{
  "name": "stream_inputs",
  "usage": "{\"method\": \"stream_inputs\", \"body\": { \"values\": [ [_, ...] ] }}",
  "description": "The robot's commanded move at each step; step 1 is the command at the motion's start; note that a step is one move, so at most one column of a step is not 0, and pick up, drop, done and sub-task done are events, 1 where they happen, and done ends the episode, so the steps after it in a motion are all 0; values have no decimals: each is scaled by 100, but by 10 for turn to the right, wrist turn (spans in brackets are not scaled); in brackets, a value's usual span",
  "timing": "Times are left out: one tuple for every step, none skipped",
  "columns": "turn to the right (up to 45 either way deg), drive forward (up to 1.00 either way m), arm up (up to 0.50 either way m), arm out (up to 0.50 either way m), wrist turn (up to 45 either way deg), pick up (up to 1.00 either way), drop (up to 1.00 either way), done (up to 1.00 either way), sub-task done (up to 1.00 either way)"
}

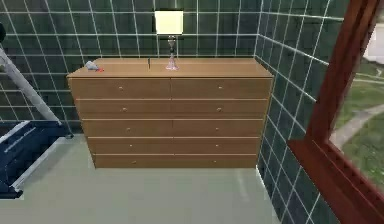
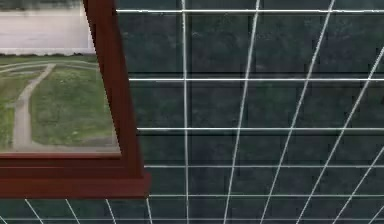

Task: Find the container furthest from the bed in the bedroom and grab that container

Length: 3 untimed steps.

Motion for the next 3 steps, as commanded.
{"method": "stream_inputs", "body": {
  "values": [
    [-330,0,0,0,0,0,0,0,0],
    [0,20,0,0,0,0,0,0,0],
    [-300,0,0,0,0,0,0,0,0]
  ]
}}
